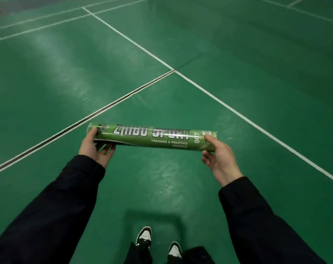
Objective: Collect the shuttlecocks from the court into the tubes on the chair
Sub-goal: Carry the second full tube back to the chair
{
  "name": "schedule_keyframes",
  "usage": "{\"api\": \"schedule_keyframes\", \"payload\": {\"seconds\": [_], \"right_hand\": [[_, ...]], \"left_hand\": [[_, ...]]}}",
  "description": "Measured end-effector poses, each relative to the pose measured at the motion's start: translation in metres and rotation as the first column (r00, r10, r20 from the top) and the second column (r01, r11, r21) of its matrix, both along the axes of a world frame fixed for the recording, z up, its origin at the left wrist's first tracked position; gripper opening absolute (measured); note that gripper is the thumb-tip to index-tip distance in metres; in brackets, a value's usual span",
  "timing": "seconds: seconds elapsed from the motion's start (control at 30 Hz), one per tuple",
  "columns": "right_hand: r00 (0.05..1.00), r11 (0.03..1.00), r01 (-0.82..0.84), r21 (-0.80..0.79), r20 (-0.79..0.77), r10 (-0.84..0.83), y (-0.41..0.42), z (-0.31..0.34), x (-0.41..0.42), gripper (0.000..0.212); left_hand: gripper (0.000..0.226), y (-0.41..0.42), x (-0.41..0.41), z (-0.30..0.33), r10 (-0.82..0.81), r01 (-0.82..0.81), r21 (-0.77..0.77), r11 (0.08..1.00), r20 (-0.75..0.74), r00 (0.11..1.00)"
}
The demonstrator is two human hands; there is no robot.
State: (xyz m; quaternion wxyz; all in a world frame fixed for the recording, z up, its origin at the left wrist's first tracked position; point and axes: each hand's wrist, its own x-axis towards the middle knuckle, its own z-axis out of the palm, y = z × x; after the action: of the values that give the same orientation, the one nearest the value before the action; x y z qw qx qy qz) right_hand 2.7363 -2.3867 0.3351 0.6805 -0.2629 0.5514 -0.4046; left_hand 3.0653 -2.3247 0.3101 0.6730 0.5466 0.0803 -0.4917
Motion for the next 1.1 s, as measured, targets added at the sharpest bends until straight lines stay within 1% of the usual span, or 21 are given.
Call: {"api": "schedule_keyframes", "payload": {"seconds": [0.13, 0.23, 0.33, 0.37, 0.43, 0.57, 0.63, 0.77, 0.87, 0.9, 0.93, 1.03, 1.1], "right_hand": [[0.993, 0.993, 0.118, 0.005, -0.008, -0.118, 0.021, -0.006, -0.024, 0.027], [0.977, 0.977, 0.212, 0.006, -0.015, -0.212, 0.047, -0.015, -0.043, 0.029], [0.946, 0.946, 0.324, 0.026, -0.039, -0.323, 0.087, -0.032, -0.069, 0.032], [0.93, 0.93, 0.366, 0.032, -0.045, -0.364, 0.105, -0.037, -0.081, 0.031], [0.893, 0.893, 0.449, 0.038, -0.04, -0.448, 0.145, -0.044, -0.109, 0.029], [0.835, 0.831, 0.55, 0.085, -0.043, -0.549, 0.23, -0.044, -0.171, 0.046], [0.781, 0.775, 0.624, 0.098, -0.045, -0.623, 0.269, -0.047, -0.205, 0.05], [0.649, 0.64, 0.758, 0.127, -0.042, -0.759, 0.342, -0.056, -0.274, 0.049], [0.54, 0.53, 0.832, 0.163, -0.016, -0.842, 0.396, -0.064, -0.325, 0.046], [0.48, 0.47, 0.866, 0.169, -0.019, -0.877, 0.414, -0.066, -0.339, 0.044], [0.408, 0.399, 0.902, 0.165, -0.027, -0.912, 0.432, -0.067, -0.354, 0.043], [0.153, 0.144, 0.981, 0.129, -0.058, -0.987, 0.481, -0.068, -0.392, 0.039], [0.002, -0.006, 0.993, 0.117, -0.065, -0.998, 0.511, -0.068, -0.417, 0.036]], "left_hand": [[0.049, -0.023, -0.018, -0.007, -0.105, 0.105, 0.025, 0.994, -0.01, 0.994], [0.05, -0.036, -0.038, -0.012, -0.194, 0.194, 0.051, 0.98, -0.008, 0.981], [0.041, -0.048, -0.071, -0.024, -0.341, 0.342, 0.099, 0.935, -0.024, 0.94], [0.038, -0.052, -0.087, -0.031, -0.405, 0.406, 0.118, 0.906, -0.033, 0.914], [0.039, -0.058, -0.124, -0.043, -0.538, 0.539, 0.134, 0.832, -0.045, 0.842], [0.034, -0.06, -0.228, -0.057, -0.75, 0.744, 0.158, 0.649, -0.032, 0.661], [0.032, -0.053, -0.291, -0.059, -0.832, 0.824, 0.149, 0.546, -0.012, 0.554], [0.033, -0.025, -0.418, -0.061, -0.93, 0.918, 0.149, 0.367, 0.036, 0.365], [0.027, 0.004, -0.515, -0.061, -0.96, 0.943, 0.182, 0.278, 0.073, 0.269], [0.026, 0.015, -0.547, -0.061, -0.97, 0.952, 0.19, 0.24, 0.084, 0.228], [0.026, 0.029, -0.58, -0.06, -0.982, 0.965, 0.188, 0.183, 0.089, 0.169], [0.035, 0.075, -0.673, -0.061, -0.996, 0.981, 0.195, -0.011, 0.087, -0.029], [0.04, 0.107, -0.732, -0.062, -0.985, 0.973, 0.189, -0.136, 0.083, -0.153]]}}
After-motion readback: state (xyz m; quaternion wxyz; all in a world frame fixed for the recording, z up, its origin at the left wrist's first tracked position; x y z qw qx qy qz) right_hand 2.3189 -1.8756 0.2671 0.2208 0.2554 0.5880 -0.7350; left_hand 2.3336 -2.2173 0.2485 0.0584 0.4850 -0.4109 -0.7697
